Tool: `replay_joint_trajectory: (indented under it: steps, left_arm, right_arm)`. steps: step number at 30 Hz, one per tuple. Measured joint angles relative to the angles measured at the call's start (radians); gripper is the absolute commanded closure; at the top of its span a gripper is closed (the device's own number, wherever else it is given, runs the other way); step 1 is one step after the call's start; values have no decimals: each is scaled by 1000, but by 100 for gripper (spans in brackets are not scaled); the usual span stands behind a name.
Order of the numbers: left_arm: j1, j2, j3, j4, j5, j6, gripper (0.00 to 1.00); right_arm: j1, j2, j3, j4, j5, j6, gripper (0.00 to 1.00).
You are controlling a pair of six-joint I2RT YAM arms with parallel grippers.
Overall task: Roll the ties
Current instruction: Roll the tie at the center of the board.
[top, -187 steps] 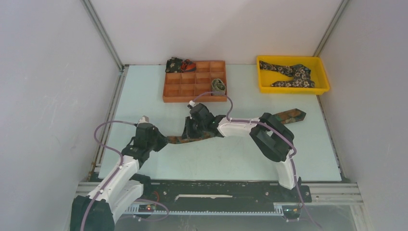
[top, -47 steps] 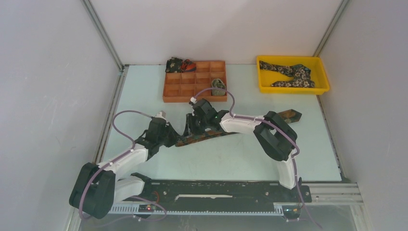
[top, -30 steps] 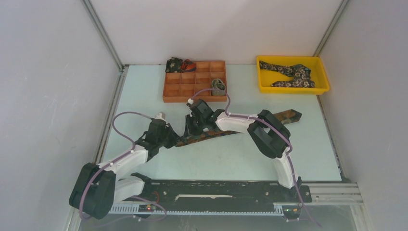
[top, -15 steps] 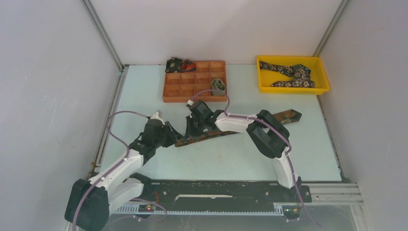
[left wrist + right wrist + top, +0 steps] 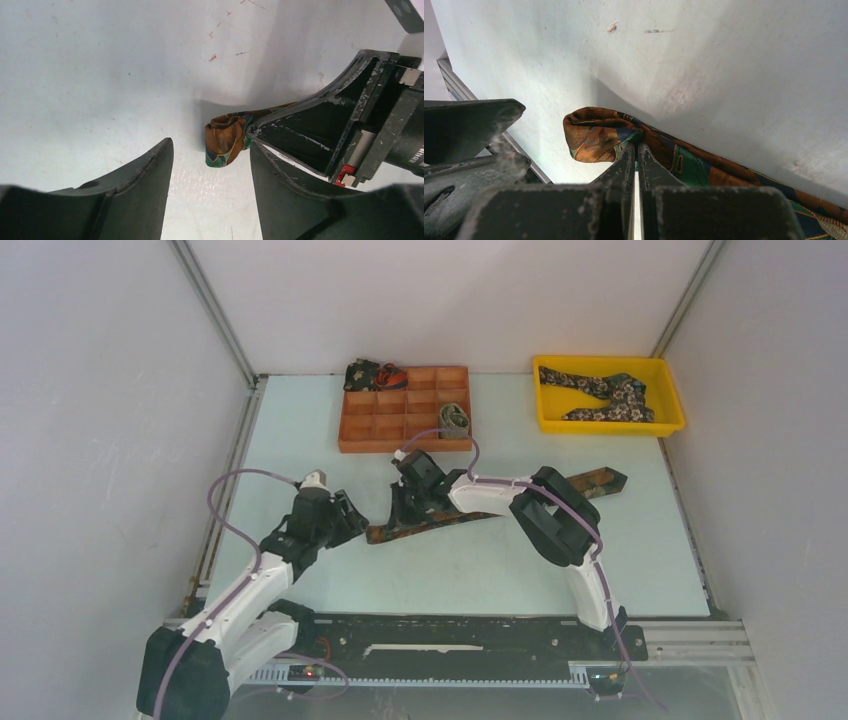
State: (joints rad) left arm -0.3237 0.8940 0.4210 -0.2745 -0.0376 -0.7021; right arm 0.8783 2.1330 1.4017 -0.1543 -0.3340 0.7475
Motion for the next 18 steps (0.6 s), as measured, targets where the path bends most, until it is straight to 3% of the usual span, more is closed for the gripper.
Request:
replay_joint_trajectory:
  steps: [18]
  left_arm:
    - [43,134,-36,110,159,21,46]
  right_arm:
    - [-2,1,-13,22,-6,1,100]
